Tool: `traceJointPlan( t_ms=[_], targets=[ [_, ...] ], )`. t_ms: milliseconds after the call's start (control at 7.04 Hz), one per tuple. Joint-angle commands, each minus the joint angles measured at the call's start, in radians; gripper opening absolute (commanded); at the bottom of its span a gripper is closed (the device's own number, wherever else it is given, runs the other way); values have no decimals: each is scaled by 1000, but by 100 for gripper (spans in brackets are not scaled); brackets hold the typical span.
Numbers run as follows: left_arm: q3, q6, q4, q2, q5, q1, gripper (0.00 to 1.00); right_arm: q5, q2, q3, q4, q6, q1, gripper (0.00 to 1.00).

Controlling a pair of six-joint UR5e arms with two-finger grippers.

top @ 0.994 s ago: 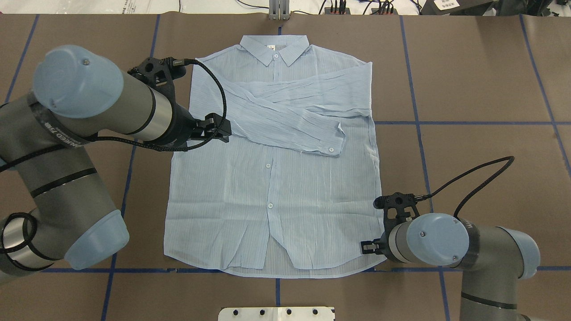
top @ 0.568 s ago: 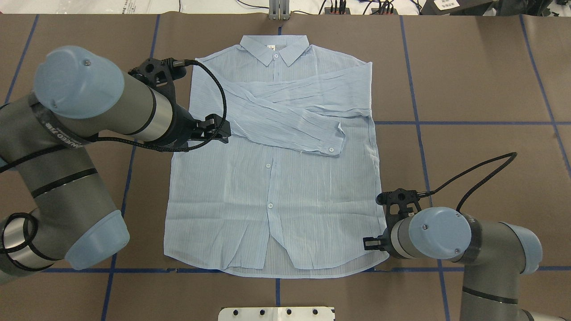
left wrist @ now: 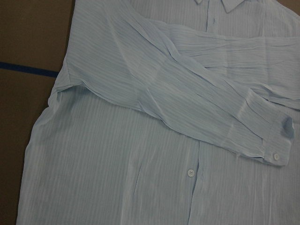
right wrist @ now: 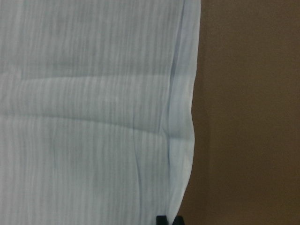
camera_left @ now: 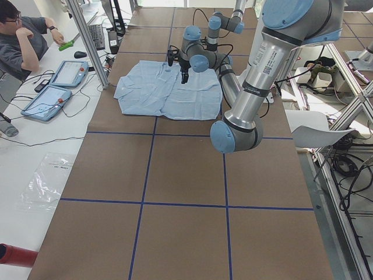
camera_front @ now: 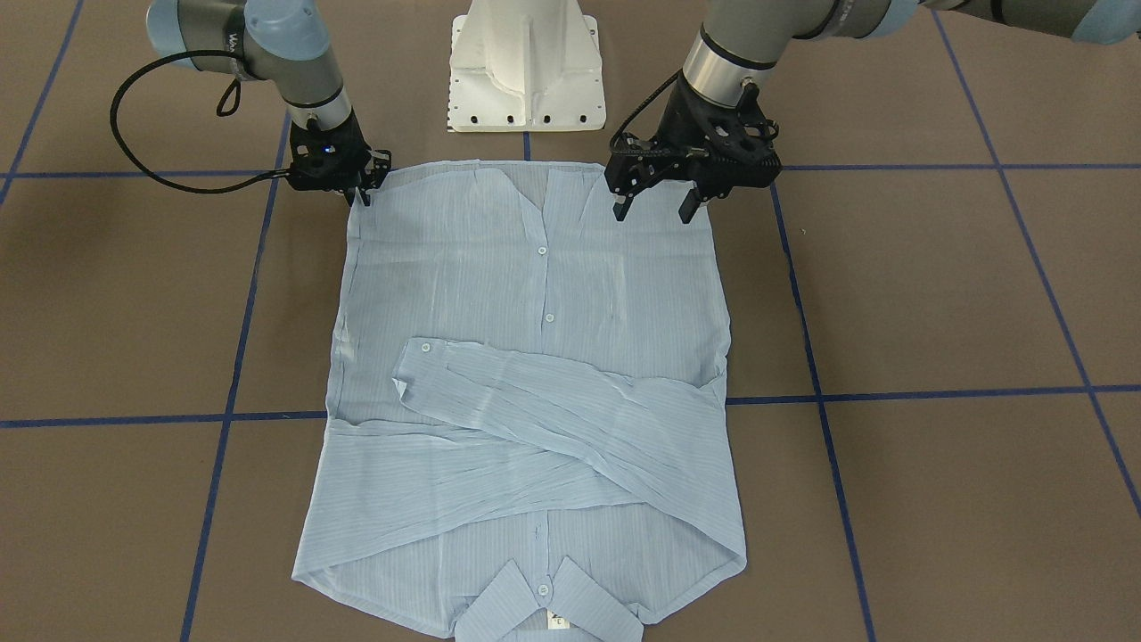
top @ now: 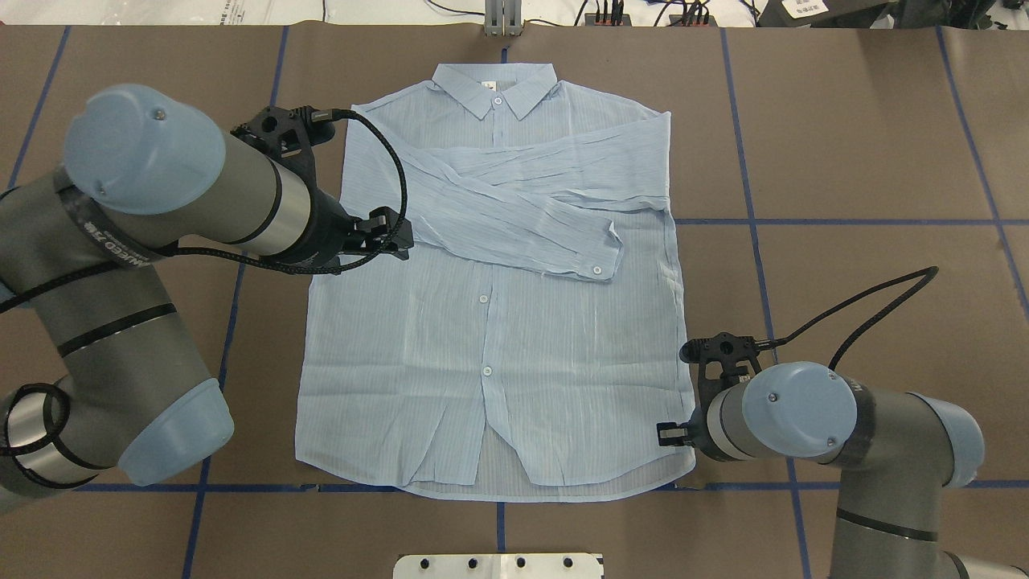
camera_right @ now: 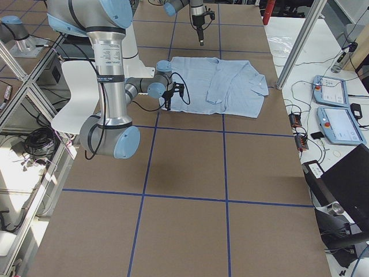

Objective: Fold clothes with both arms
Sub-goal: 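Move the left gripper to the hem corner nearest it while the right gripper waits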

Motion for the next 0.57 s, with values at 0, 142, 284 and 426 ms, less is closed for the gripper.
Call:
traceJointPlan(
  t_ms=[0,142,284,426],
  targets=[
    [-3,-4,-4,39,48,12,88,-1,1,36,0,5,10,0],
    [-30,-16,-15,82,76,37,87,-10,1,44,0,7,12,0],
    [-56,-63,-21,157,99,82,87,-13,1,48,2,10,14,0],
    [-90,-100,-91,232,155,139,87,-10,0,48,2,11,24,0]
  ],
)
